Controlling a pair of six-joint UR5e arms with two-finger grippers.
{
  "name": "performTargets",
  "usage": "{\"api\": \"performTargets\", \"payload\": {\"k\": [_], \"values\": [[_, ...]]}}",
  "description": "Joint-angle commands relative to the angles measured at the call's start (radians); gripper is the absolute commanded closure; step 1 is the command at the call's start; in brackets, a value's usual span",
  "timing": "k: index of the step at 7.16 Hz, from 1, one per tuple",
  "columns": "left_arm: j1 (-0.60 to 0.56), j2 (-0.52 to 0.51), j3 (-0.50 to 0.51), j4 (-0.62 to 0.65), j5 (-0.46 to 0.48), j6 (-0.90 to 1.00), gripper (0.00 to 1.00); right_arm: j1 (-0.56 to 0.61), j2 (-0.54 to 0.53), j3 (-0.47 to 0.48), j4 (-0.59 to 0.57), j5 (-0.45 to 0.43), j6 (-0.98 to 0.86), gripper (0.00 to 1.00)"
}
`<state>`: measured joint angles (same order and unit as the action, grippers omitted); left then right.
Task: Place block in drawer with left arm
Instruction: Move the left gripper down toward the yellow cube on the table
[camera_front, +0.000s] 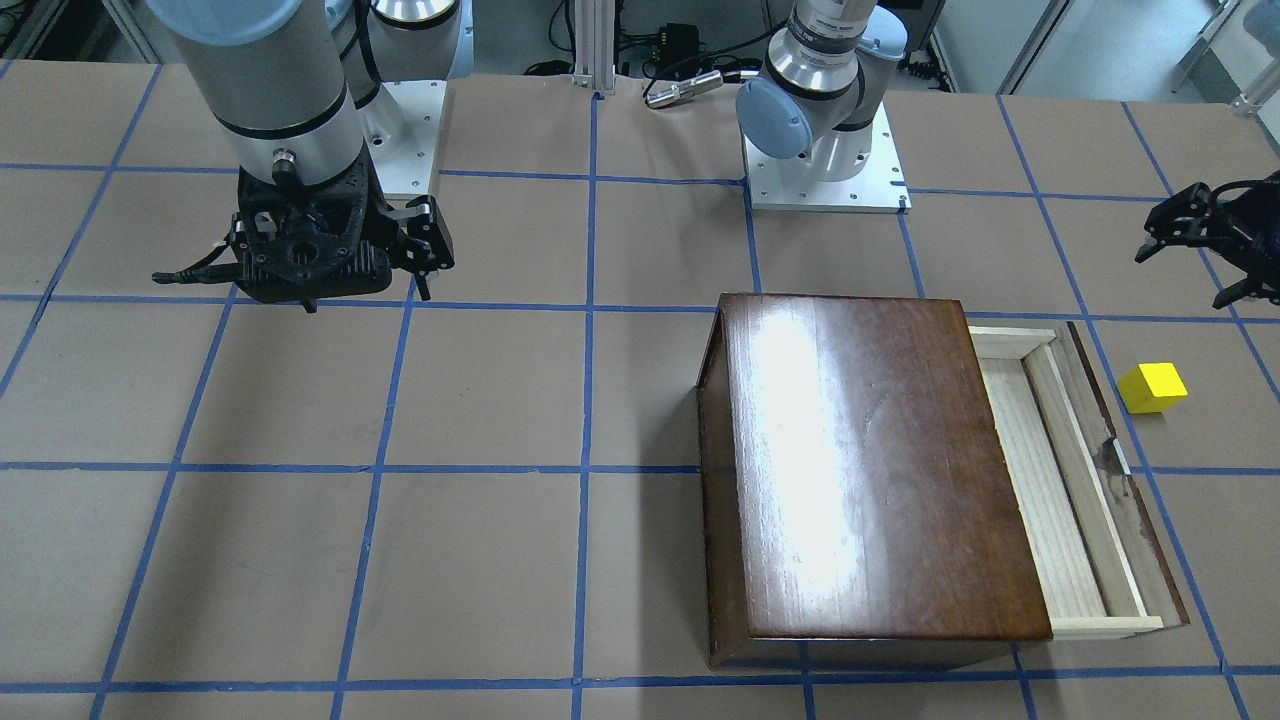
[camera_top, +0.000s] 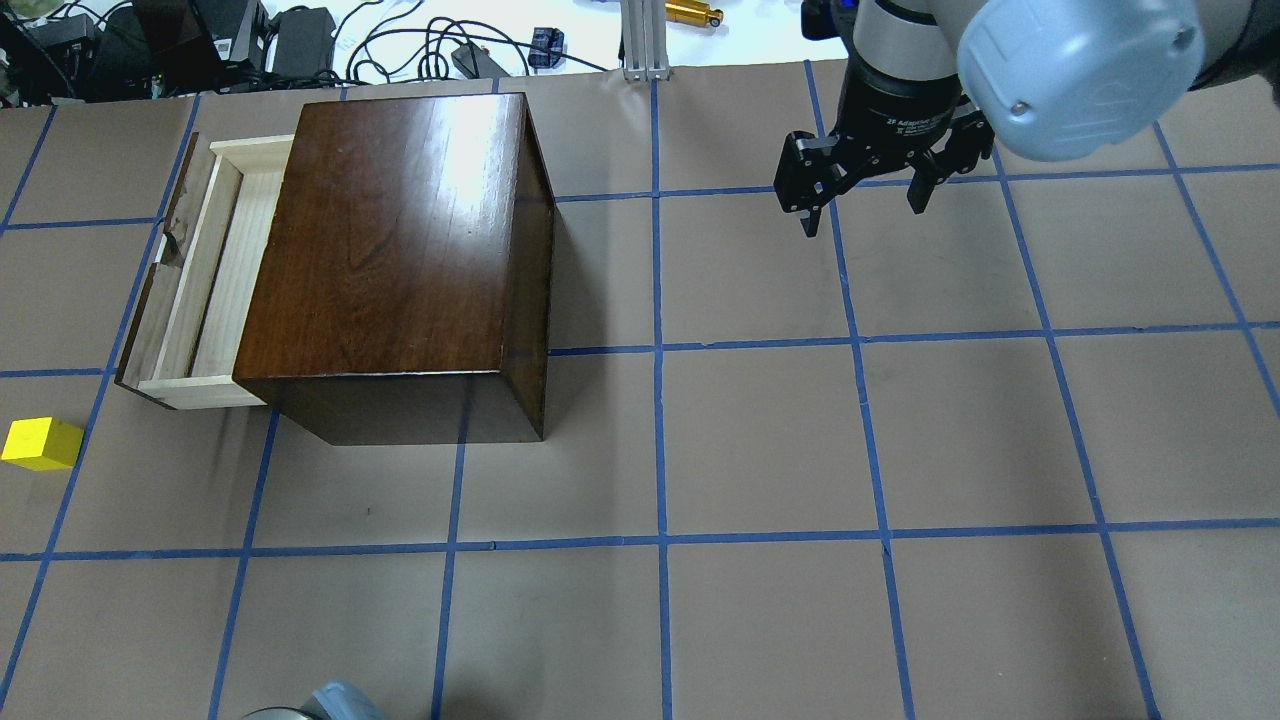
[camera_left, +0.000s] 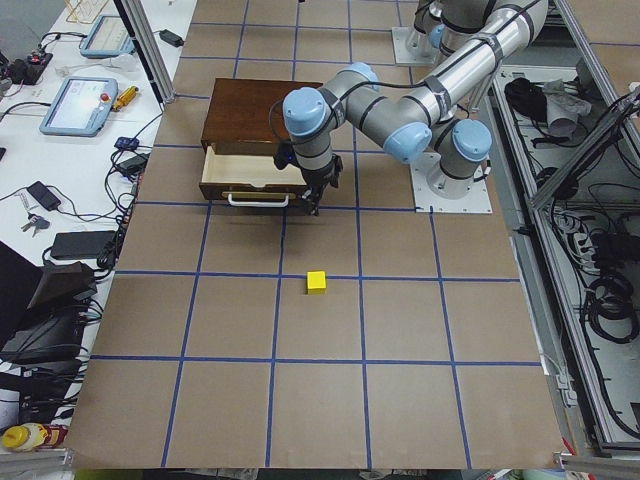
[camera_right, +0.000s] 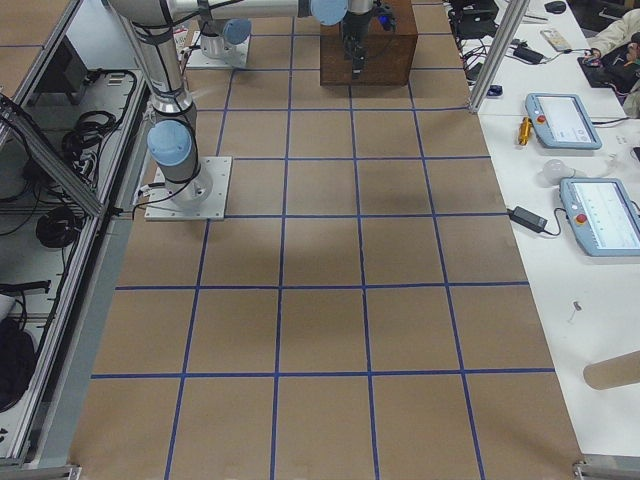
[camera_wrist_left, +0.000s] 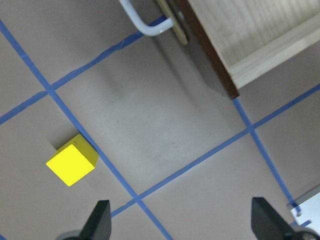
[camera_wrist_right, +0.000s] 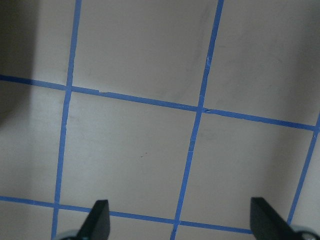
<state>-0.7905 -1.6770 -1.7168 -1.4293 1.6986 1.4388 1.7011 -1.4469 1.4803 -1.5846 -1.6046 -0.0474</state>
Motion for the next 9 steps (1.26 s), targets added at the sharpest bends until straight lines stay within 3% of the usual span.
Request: {"api": "performTargets", "payload": {"k": [1, 4, 5, 9], "values": [[0.075, -0.065, -0.055, 0.134, 0.013, 0.229, 0.00, 0.000, -0.001, 0.000, 0.000, 0.000, 0.001, 0.00], [0.085, -0.163, -0.056, 0.315, 0.004, 0.606, 0.00, 0.000, 0.000, 0.000, 0.000, 0.000, 0.000, 0.00], [0.086, -0.176, -0.069, 0.335, -0.051, 0.723, 0.00, 0.000, 0.000, 0.000, 0.000, 0.000, 0.001, 0.00], [0.163, -0.196, -0.196, 0.519, -0.080, 0.935, 0.00, 0.000, 0.000, 0.000, 0.000, 0.000, 0.000, 0.00]]}}
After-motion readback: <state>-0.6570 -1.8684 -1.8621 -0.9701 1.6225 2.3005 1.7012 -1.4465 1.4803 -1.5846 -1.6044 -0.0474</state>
